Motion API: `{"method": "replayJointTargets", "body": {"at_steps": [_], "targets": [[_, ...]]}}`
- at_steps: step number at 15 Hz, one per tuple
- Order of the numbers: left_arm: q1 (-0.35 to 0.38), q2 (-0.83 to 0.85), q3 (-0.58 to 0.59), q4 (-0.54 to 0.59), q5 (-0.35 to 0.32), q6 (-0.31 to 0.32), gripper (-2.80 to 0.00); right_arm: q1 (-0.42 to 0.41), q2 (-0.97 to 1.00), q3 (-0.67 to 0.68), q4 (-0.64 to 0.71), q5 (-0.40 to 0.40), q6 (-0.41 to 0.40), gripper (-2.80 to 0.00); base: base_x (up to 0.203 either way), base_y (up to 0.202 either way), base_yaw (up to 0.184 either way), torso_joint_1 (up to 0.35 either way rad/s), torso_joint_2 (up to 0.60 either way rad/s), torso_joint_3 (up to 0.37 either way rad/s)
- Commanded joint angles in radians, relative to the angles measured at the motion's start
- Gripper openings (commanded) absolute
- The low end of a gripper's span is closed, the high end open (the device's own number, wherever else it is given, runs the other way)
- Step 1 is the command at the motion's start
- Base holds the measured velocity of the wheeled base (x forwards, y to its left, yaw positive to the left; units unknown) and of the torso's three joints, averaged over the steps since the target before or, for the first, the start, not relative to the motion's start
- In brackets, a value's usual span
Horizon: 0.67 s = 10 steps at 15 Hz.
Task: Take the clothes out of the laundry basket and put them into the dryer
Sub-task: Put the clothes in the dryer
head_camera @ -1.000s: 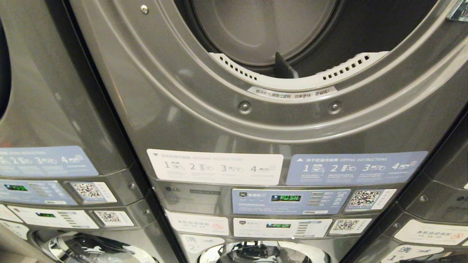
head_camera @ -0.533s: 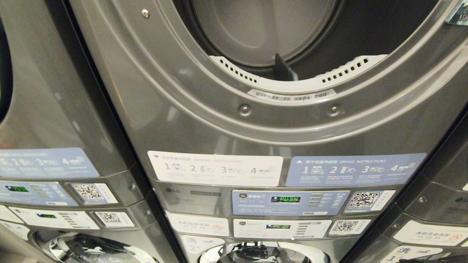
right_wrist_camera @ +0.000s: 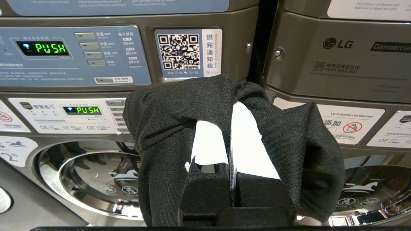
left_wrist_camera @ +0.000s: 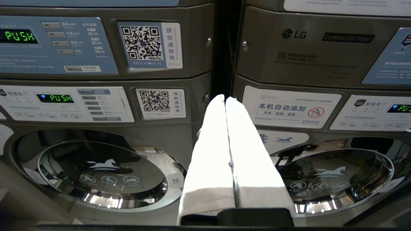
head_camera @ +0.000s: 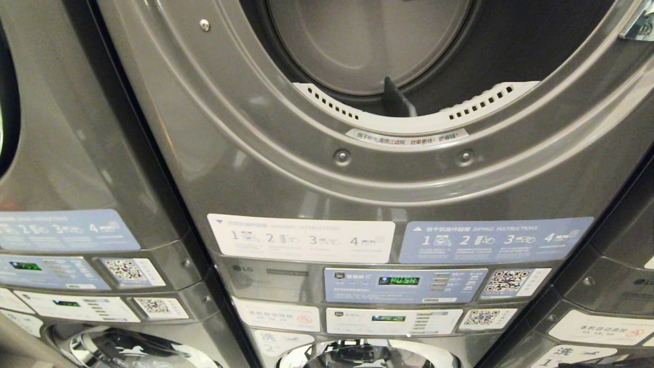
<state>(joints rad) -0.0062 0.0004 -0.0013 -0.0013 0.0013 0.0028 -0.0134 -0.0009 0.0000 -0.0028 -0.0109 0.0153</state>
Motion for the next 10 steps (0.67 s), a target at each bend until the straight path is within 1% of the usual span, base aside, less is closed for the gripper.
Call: {"method": "replayJointTargets", "body": {"at_steps": [1,4,10], "targets": [[0.000,0.000,0.000,0.000,0.000,0.000,-2.80,0.000,-0.001,0.000,0.000,0.000,0.000,-2.80,0.000,0.000,0.000,0.086,-0.12,-0.090],[0.000,0.000,0.000,0.000,0.000,0.000,-2.80,0.000,-0.001,0.000,0.000,0.000,0.000,-2.80,0.000,0.000,0.000,0.066,-0.13,-0.064],[0.000,0.000,0.000,0.000,0.000,-0.001,-2.80,0.000,-0.001,0.000,0.000,0.000,0.000,-2.80,0.000,0.000,0.000,-0.003,-0.01,0.005]]}}
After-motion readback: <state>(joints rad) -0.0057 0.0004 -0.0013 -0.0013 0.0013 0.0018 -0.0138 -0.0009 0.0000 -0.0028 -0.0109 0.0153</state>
